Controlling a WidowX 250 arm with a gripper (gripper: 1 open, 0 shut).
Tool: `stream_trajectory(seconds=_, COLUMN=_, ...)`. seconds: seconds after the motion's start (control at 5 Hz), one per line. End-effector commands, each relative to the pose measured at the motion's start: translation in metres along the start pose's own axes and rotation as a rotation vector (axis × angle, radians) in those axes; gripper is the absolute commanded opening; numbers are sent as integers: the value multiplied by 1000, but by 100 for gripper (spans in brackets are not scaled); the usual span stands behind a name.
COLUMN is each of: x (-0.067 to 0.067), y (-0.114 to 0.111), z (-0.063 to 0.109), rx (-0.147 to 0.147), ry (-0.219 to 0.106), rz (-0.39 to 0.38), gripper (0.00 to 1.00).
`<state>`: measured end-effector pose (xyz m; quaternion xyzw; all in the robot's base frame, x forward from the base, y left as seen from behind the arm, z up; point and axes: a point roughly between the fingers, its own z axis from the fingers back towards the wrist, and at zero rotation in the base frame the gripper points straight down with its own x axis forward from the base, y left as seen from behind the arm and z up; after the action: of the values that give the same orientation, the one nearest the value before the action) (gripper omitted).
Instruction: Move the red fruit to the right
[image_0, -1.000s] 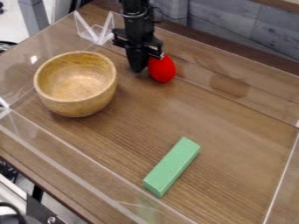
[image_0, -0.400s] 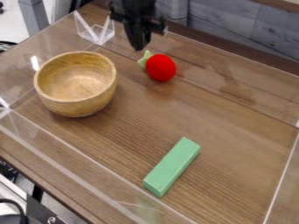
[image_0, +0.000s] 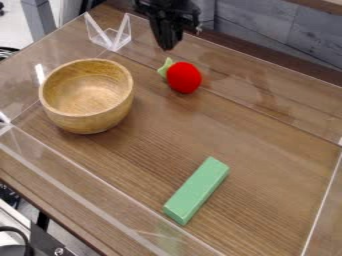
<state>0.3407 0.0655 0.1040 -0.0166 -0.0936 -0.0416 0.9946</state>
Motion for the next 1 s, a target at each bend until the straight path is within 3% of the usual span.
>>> stream_trajectory(seconds=0.0, x=4, y=-10, z=-6, rx=-7, ry=-22, rz=-115, gripper=100)
stream_trajectory(seconds=0.2, x=4, y=-25, z=5, rx=-24, ry=-44, rz=-197, gripper=0)
stream_trajectory(seconds=0.4, x=3, y=-26, z=18, rx=-38, ry=-53, rz=-272, gripper=0)
stream_trajectory(seconds=0.6, x=4, y=-36, z=41, rx=-46, ry=-76, rz=-345, gripper=0)
stream_trajectory(seconds=0.8, x=6, y=-49, z=42, rx=-40, ry=-87, rz=-332, gripper=0)
